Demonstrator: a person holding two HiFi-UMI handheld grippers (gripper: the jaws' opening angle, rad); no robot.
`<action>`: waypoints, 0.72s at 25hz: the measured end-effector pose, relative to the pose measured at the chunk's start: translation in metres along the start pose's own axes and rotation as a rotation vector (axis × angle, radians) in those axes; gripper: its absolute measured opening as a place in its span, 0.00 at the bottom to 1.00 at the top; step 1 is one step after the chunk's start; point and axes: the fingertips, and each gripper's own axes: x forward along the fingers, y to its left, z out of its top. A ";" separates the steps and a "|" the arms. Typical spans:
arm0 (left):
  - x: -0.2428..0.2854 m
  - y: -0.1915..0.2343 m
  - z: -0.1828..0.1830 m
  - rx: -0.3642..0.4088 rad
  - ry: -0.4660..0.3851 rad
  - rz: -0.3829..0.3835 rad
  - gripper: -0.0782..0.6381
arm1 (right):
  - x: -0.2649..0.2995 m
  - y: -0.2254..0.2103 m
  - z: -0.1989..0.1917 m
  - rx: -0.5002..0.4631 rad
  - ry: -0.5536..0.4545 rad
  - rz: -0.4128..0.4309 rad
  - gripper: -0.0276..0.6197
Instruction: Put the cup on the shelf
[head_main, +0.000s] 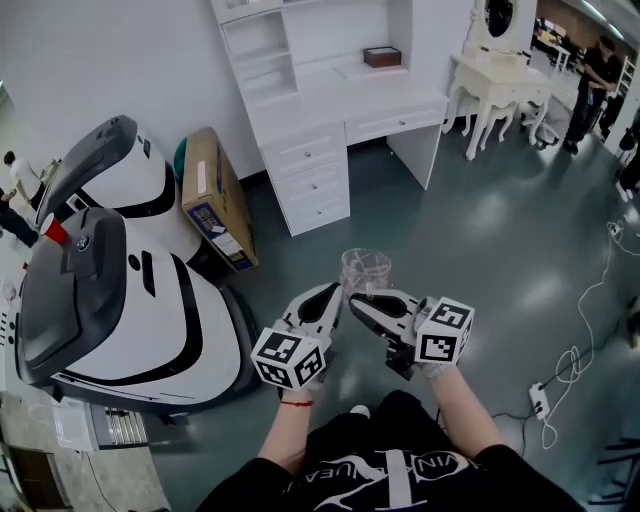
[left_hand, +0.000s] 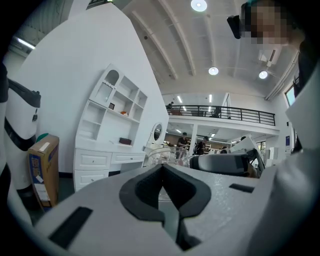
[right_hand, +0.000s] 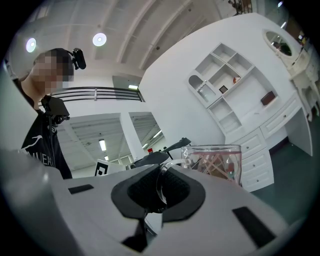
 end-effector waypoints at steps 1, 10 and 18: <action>0.004 0.003 0.002 -0.001 0.000 -0.001 0.12 | 0.002 -0.004 0.002 0.003 0.000 0.002 0.06; 0.056 0.034 0.010 -0.010 0.006 0.009 0.12 | 0.017 -0.058 0.026 0.013 0.011 0.023 0.06; 0.130 0.086 0.034 -0.009 0.015 0.045 0.12 | 0.044 -0.137 0.069 0.007 0.030 0.064 0.06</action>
